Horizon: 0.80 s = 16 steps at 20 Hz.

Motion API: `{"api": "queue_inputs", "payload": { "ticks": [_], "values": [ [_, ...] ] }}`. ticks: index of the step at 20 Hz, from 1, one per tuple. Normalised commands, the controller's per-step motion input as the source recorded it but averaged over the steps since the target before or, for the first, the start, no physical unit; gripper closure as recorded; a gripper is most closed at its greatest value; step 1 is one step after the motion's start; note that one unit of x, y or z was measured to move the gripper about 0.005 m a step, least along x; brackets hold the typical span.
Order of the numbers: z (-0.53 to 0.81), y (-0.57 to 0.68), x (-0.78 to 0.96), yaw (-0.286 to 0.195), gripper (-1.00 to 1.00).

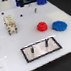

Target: Insert the blue gear onto the right peg, followed by the red gear

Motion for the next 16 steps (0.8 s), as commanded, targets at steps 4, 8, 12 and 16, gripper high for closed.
{"api": "queue_inputs", "payload": {
  "ticks": [4, 8, 12, 16],
  "values": [
    [-0.01, 0.61, -0.32, 0.0, -1.0],
    [-0.01, 0.6, -0.29, 0.0, -1.0],
    [-0.1, 0.52, -0.14, 0.0, -1.0],
    [-0.19, 0.49, -0.09, 0.0, -1.0]
  ]
}}
